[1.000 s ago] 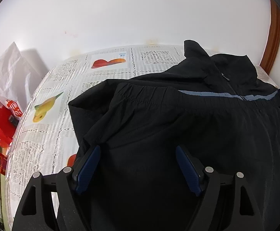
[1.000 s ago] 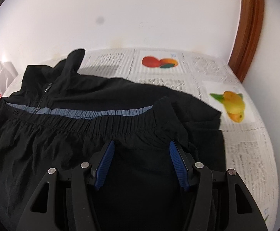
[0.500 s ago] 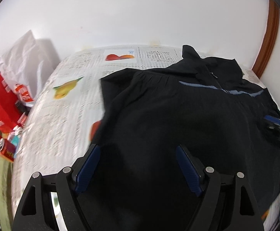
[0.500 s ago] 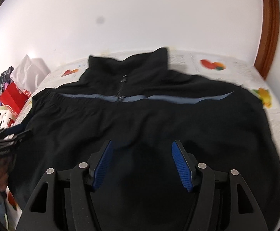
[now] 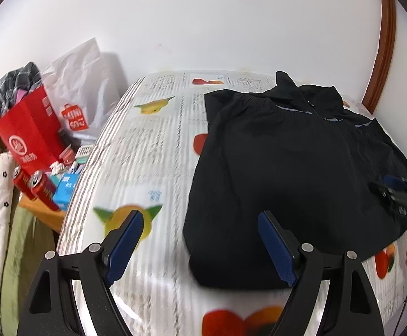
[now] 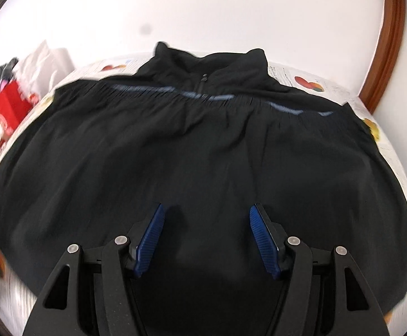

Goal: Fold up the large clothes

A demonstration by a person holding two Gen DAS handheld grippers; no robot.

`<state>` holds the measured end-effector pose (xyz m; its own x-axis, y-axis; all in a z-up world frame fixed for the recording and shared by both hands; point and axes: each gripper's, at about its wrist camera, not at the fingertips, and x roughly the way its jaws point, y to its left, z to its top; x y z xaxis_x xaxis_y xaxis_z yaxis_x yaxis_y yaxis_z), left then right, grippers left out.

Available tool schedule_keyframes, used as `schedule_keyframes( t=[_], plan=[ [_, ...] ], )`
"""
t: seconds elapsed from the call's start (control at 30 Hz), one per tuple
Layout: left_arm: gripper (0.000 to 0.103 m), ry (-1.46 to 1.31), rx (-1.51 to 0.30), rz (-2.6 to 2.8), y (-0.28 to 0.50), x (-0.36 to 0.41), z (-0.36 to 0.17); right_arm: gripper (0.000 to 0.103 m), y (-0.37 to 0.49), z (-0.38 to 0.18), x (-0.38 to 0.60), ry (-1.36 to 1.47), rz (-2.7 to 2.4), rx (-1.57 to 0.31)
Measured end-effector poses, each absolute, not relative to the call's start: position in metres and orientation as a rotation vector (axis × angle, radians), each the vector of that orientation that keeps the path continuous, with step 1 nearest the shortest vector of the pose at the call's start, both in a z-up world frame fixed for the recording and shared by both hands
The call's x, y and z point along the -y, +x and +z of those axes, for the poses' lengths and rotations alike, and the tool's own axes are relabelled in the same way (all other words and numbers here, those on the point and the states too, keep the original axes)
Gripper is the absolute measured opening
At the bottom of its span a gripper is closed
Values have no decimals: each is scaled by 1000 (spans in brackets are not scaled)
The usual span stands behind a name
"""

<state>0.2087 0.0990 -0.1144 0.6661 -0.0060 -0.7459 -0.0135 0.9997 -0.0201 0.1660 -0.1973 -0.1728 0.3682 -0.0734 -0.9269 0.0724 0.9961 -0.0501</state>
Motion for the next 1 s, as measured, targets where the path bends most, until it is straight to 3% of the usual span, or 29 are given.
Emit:
schedule_keyframes(
  t=[0.33, 0.57, 1.0],
  plan=[
    [82, -72, -871, 51, 158, -116, -131, 62, 79, -153, 169, 40, -102, -1133],
    [82, -96, -898, 91, 136, -135, -145, 63, 55, -150, 137, -110, -74, -1162],
    [82, -122, -945, 109, 126, -157, -162, 63, 107, -164, -15, -348, 301, -1078]
  ],
)
